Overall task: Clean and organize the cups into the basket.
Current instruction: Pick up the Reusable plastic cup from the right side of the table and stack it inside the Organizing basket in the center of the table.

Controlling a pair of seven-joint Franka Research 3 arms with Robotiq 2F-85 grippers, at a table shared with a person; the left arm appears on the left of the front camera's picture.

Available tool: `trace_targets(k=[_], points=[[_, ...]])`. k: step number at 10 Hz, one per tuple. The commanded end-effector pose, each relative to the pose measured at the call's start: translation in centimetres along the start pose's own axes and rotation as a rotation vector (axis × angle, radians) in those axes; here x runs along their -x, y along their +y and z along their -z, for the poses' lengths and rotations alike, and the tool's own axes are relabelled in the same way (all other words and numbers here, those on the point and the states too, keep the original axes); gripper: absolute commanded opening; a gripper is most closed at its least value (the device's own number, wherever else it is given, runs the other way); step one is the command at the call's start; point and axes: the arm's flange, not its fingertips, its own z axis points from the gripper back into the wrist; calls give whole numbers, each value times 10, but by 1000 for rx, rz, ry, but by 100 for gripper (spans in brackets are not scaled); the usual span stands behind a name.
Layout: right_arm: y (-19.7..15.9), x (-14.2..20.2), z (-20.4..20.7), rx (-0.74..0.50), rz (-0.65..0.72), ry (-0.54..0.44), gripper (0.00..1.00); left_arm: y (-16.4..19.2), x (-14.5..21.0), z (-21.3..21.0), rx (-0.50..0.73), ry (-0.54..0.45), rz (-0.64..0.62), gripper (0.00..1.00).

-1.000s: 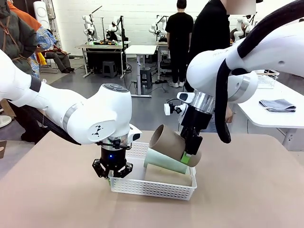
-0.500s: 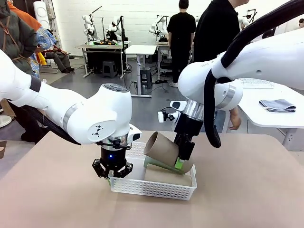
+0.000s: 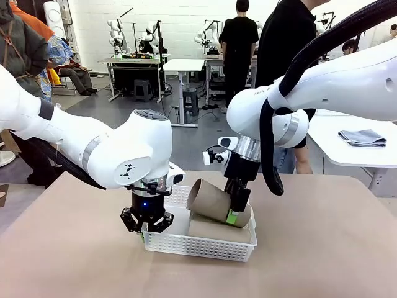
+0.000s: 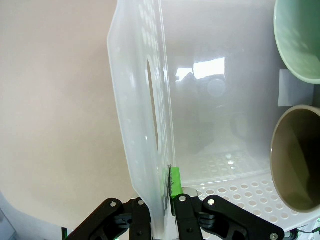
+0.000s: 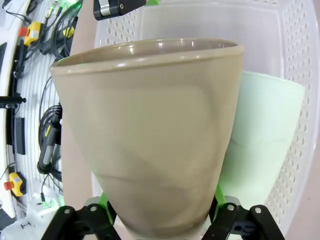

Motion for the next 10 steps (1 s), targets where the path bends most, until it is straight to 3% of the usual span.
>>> trace_targets(k=[1,7,10], points=[[-1,-4,-3,-8,18,26,100,1,1,-1,-3,-6,8,0],[5,0,-9,24,19,16,100,1,1,-1,-3,-6,8,0],[41,54,-65,115,-34,-95,100,1,1,-1,-3,-6,8,0]])
